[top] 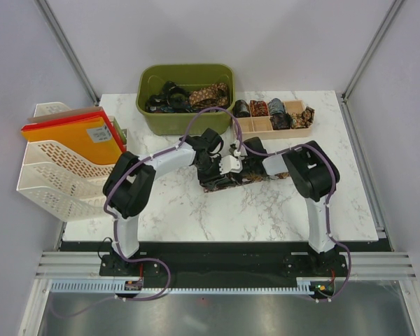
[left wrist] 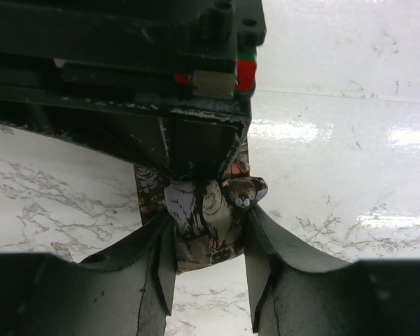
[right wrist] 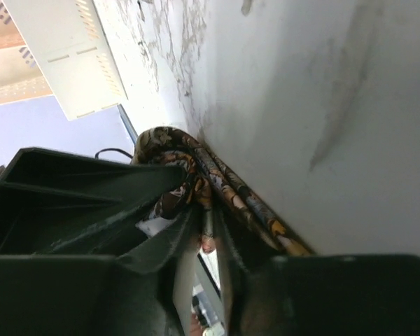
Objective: Roll the ties
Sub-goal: Roll the tie at the center of the board.
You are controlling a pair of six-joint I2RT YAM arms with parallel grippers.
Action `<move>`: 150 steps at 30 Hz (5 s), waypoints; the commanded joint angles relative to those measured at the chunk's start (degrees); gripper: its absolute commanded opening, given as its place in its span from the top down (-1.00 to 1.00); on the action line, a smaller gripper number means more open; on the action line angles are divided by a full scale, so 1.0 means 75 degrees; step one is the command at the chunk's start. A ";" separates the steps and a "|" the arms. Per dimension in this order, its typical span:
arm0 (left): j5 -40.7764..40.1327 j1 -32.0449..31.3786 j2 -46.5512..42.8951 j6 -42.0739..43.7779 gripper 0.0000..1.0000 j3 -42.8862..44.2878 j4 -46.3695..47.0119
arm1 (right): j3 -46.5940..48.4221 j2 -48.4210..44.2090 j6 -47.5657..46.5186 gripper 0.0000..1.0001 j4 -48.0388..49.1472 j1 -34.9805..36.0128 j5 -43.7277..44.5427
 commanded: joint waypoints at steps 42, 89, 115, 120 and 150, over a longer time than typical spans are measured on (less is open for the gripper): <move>0.0706 -0.0040 0.0821 0.0864 0.17 -0.0191 -0.0851 | 0.0722 -0.0390 -0.1764 0.98 -0.2061 -0.0422 0.0337; 0.0942 0.0417 -0.1313 -0.0939 -0.41 -0.1762 0.2946 | 0.0581 0.0736 -0.1765 1.00 -0.2251 -0.0669 0.1087; 0.0110 -0.0063 0.0749 -0.1269 -0.03 0.0312 0.1119 | 0.0628 0.0326 -0.0254 1.00 -0.1152 -0.0211 0.0655; -0.0323 -0.0169 0.1170 -0.1233 0.07 0.0499 0.0674 | 0.0324 0.0349 0.0719 0.97 -0.0095 -0.0188 0.0162; -0.0735 -0.0157 0.1980 0.0009 0.75 0.0746 -0.0944 | 0.1694 -0.0952 -0.1072 0.46 -0.2778 -0.1090 0.0325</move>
